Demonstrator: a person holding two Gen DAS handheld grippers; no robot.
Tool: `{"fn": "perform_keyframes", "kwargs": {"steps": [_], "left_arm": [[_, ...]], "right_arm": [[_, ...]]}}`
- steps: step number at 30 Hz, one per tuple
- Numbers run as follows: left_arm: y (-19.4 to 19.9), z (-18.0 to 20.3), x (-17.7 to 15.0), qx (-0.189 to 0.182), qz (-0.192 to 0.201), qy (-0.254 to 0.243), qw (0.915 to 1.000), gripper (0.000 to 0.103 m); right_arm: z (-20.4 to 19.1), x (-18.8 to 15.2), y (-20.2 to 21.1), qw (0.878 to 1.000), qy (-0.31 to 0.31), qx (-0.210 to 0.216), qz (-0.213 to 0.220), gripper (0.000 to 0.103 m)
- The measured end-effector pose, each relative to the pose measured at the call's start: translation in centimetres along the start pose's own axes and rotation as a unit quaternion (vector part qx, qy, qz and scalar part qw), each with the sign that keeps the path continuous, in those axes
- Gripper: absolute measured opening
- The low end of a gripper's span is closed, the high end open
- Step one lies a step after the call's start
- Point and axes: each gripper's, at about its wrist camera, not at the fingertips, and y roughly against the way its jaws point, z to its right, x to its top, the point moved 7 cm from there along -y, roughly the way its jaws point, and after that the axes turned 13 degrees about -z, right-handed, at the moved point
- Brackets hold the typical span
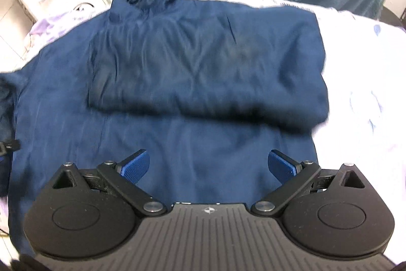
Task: Fold large clothes
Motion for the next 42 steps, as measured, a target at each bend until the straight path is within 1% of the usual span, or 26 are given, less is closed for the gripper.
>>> {"fn": "perform_keyframes", "kwargs": {"steps": [3,5,7,11,12,14,17,19,21,23,25,26,27,29,30,31,32,33,35,36,37,38,39,40,41,42], "left_arm": [[0.6,-5.5,-0.9,0.011,-0.006,0.059,0.9982,0.103],[1.1,-8.2,-1.3,-0.006,0.0,0.093,0.9956,0.103],[1.1,-10.1,-1.7,-0.014,0.003,0.114,0.9934,0.103],[1.4,-10.5,-2.0,-0.009,0.014,0.123,0.9923,0.103],[1.8,-10.3,-2.2,-0.013,0.02,0.127,0.9916,0.103],[2.5,-9.9,-2.6,-0.037,0.03,0.144,0.9884,0.103],[2.8,-9.7,-2.4,-0.083,0.049,0.178,0.9793,0.103],[2.9,-10.5,-1.7,-0.095,0.054,0.205,0.9727,0.103],[2.7,-12.2,-1.1,-0.079,0.06,0.233,0.9675,0.103],[3.1,-14.2,-0.8,-0.04,0.072,0.259,0.9623,0.103],[3.4,-15.5,-1.1,-0.024,0.082,0.273,0.9582,0.103],[3.3,-16.0,-1.3,-0.026,0.083,0.278,0.9567,0.103],[2.8,-16.4,-1.6,-0.035,0.073,0.284,0.9554,0.103],[0.1,-16.2,-2.1,-0.079,0.014,0.296,0.9517,0.103],[-1.1,-15.8,-2.1,-0.097,-0.005,0.295,0.9507,0.103],[-1.8,-15.2,-1.9,-0.104,-0.006,0.284,0.9533,0.103],[-2.3,-14.5,-1.3,-0.097,0.0,0.261,0.9604,0.103],[-2.6,-13.7,-0.7,-0.086,0.003,0.239,0.9673,0.097],[-3.1,-12.3,1.2,-0.077,0.0,0.19,0.9787,0.071],[-3.0,-11.9,2.2,-0.068,0.002,0.171,0.9829,0.067],[-2.5,-11.7,3.3,-0.052,0.013,0.149,0.9874,0.065],[-1.5,-11.8,4.8,-0.031,0.033,0.117,0.9921,0.062],[-0.5,-12.1,6.1,-0.01,0.054,0.093,0.9942,0.058],[0.9,-13.0,7.8,0.021,0.082,0.071,0.9938,0.057],[2.2,-14.3,9.5,0.046,0.109,0.061,0.9911,0.057],[3.6,-15.8,11.0,0.061,0.132,0.065,0.9872,0.057]], "right_arm": [[0.0,-1.8,0.3,1.0,-0.011,0.004,-0.011,0.1],[-0.1,-2.5,0.4,1.0,-0.018,0.005,-0.013,0.1],[-0.4,-2.9,0.6,1.0,-0.021,0.003,-0.011,0.1],[-1.0,-3.4,0.8,1.0,-0.015,-0.002,-0.008,0.1],[-1.2,-3.5,0.9,1.0,-0.012,-0.001,-0.007,0.1],[-1.5,-3.5,1.1,1.0,-0.008,-0.002,-0.004,0.1],[-1.7,-3.6,1.3,1.0,-0.008,-0.004,-0.005,0.1],[-1.8,-3.6,1.3,1.0,-0.01,-0.004,-0.007,0.1],[-1.9,-3.6,1.3,1.0,-0.01,-0.004,-0.008,0.1],[-2.0,-3.6,1.2,1.0,-0.008,-0.005,-0.011,0.1],[-2.0,-3.7,1.3,1.0,-0.008,-0.007,-0.011,0.1],[-2.0,-3.7,1.3,1.0,-0.009,-0.008,-0.011,0.1],[-2.0,-3.7,1.3,1.0,-0.011,-0.009,-0.011,0.1],[-1.8,-3.8,1.1,1.0,-0.017,-0.01,-0.014,0.1],[-1.8,-3.8,1.0,1.0,-0.019,-0.011,-0.016,0.1],[-1.8,-3.7,0.9,1.0,-0.019,-0.012,-0.018,0.1],[-1.8,-3.6,0.9,1.0,-0.018,-0.014,-0.018,0.1],[-2.0,-3.5,0.8,1.0,-0.014,-0.017,-0.017,0.1],[-2.4,-3.3,0.8,1.0,-0.003,-0.023,-0.014,0.1],[-2.6,-3.2,0.8,1.0,0.004,-0.027,-0.014,0.1],[-2.8,-3.2,0.7,0.999,0.009,-0.03,-0.015,0.1],[-3.0,-3.1,0.6,0.999,0.014,-0.032,-0.015,0.1],[-3.2,-3.1,0.6,0.999,0.019,-0.032,-0.016,0.1],[-3.4,-3.0,0.6,0.999,0.022,-0.032,-0.016,0.1],[-3.5,-3.0,0.6,0.999,0.024,-0.033,-0.016,0.1],[-3.6,-2.9,0.5,0.999,0.024,-0.033,-0.016,0.1]]}}
